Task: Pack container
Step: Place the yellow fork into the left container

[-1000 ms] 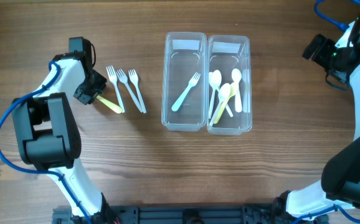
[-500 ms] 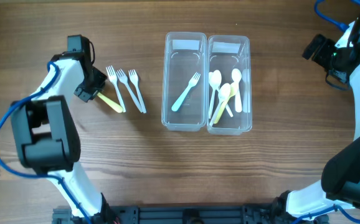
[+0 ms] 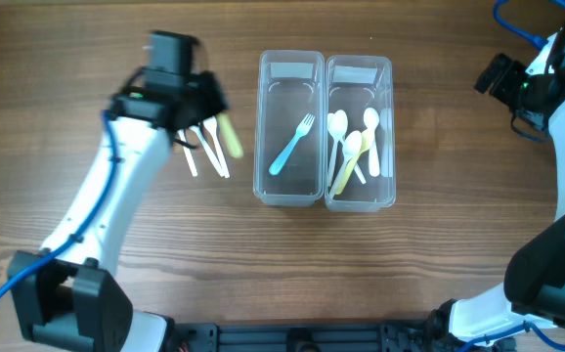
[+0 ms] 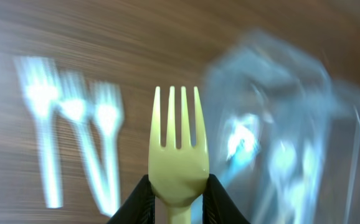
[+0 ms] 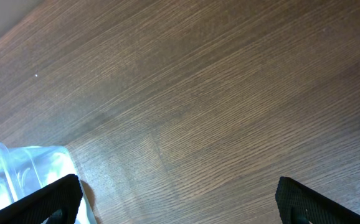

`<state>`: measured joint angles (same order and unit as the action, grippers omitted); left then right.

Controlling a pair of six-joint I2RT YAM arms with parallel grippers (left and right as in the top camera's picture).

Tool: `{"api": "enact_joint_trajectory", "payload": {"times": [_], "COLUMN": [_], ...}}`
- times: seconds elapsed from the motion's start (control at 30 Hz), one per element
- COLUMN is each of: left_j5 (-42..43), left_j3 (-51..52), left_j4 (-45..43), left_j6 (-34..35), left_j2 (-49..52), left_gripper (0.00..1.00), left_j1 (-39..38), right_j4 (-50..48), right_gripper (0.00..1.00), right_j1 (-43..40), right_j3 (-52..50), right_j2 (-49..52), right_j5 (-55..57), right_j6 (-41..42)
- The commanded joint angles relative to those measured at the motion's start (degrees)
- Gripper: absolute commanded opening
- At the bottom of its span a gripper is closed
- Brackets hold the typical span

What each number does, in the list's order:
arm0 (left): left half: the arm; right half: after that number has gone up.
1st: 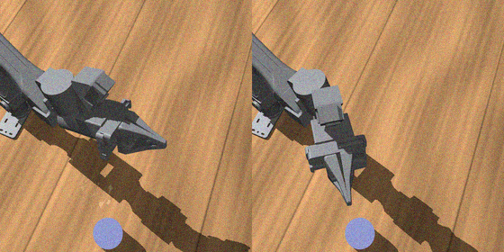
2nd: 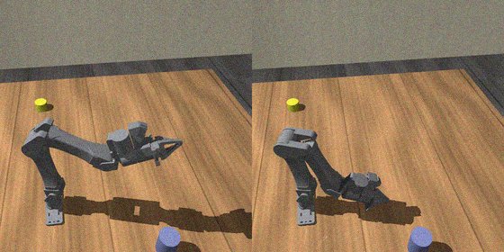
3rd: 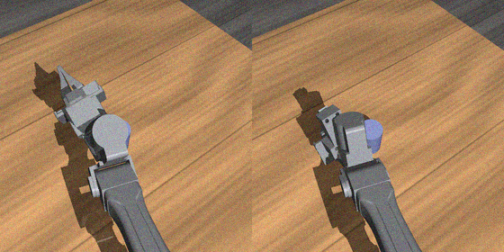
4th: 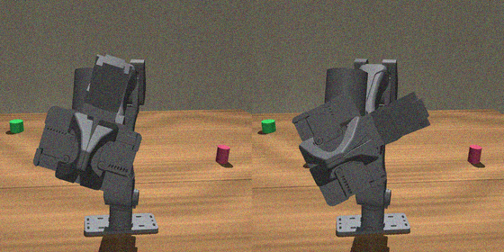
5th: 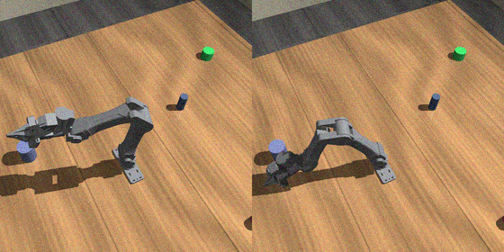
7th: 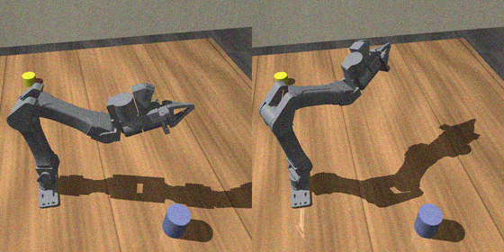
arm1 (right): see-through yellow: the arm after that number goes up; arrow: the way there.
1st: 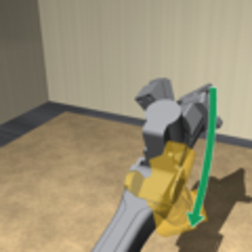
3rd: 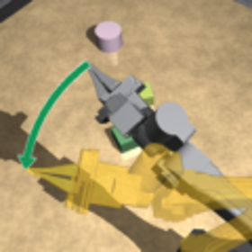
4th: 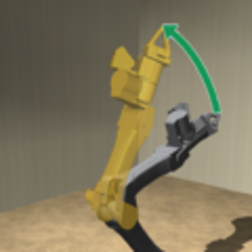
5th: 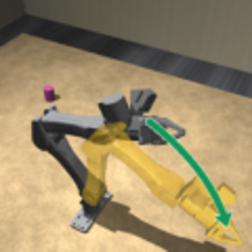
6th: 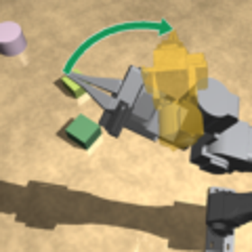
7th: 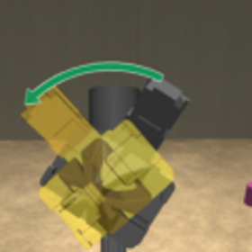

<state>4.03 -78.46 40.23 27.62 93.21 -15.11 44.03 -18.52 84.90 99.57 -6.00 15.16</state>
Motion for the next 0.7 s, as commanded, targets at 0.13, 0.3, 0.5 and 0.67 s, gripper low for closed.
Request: {"api": "enact_joint_trajectory", "payload": {"times": [0.13, 0.3, 0.5, 0.67], "left_j5": [1.07, 1.14, 1.09, -8.96], "left_j3": [0.13, 0.13, -5.38, -10.84], "left_j4": [-0.22, -0.98, -4.90, -3.32], "left_j6": [-13.99, -15.45, -15.43, -15.41], "left_j2": [4.07, 11.56, 9.44, 3.08], "left_gripper": [0.18, 0.29, 0.60, 0.63], "left_j1": [-13.81, -14.78, -14.78, -13.55], "right_j4": [-0.31, -0.26, -0.28, -0.24], "right_gripper": [0.99, 1.00, 0.99, 1.00], "right_j1": [0.28, 0.28, 0.28, 0.28], "right_j3": [0.48, 0.48, 0.48, 0.48], "right_j2": [0.33, 0.33, 0.33, 0.33], "right_j5": [-0.48, -0.48, -0.48, -0.46], "right_j6": [0.02, 0.02, 0.04, 0.02]}}
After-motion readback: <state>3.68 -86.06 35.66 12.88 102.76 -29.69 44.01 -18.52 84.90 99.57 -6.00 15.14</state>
